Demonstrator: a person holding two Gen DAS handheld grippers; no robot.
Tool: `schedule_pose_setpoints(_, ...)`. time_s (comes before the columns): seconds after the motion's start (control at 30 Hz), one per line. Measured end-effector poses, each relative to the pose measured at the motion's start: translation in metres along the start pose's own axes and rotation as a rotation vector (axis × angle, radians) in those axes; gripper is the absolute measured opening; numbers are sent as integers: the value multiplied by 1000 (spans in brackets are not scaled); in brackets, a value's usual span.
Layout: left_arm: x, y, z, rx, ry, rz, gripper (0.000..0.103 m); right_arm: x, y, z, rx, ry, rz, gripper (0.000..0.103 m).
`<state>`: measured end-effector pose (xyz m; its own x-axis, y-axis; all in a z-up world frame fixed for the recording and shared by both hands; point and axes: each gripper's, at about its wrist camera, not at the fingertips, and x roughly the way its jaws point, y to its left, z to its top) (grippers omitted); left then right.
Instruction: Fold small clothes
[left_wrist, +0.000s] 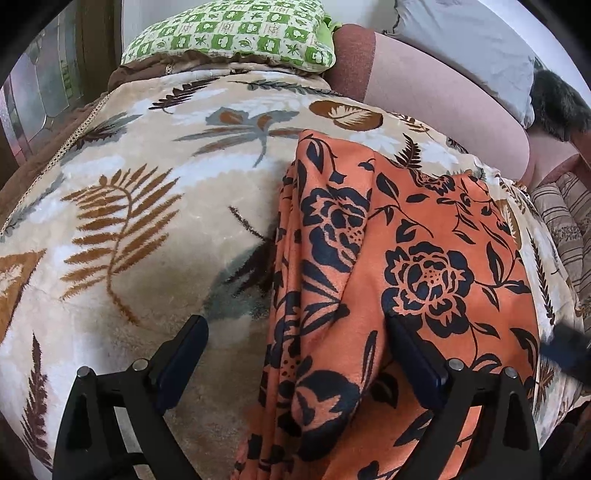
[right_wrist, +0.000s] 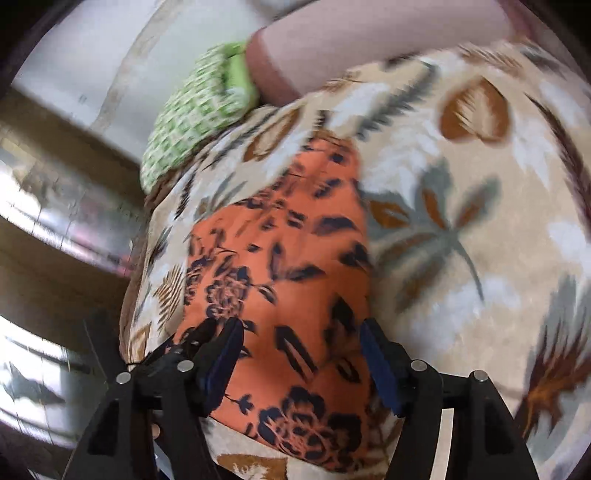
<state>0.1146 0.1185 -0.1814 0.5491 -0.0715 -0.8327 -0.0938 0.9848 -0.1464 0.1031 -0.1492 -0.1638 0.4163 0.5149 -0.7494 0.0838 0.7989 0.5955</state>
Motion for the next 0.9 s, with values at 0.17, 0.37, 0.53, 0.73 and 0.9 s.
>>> schedule_pose_setpoints(0.17,1,-1,0,7,-2,3,98,27,2,-22,-53,118,88,47)
schedule_pose_setpoints(0.37,4,-1,1,-1,5,-10,98,20,14,-24,-163,99,-55,29)
schedule_pose_setpoints(0.53,-1,4,2,-11,8,-29,98,11,18,-22,-176,58,-123,70)
schedule_pose_setpoints(0.73,-47,48,-7,-184,-58,-183,98,-33,48,5,-270,-104,-121,73)
schedule_pose_setpoints(0.9,-50,80,-34,-352,50,-399,97,-10,73,18,-342,-53,-71,74)
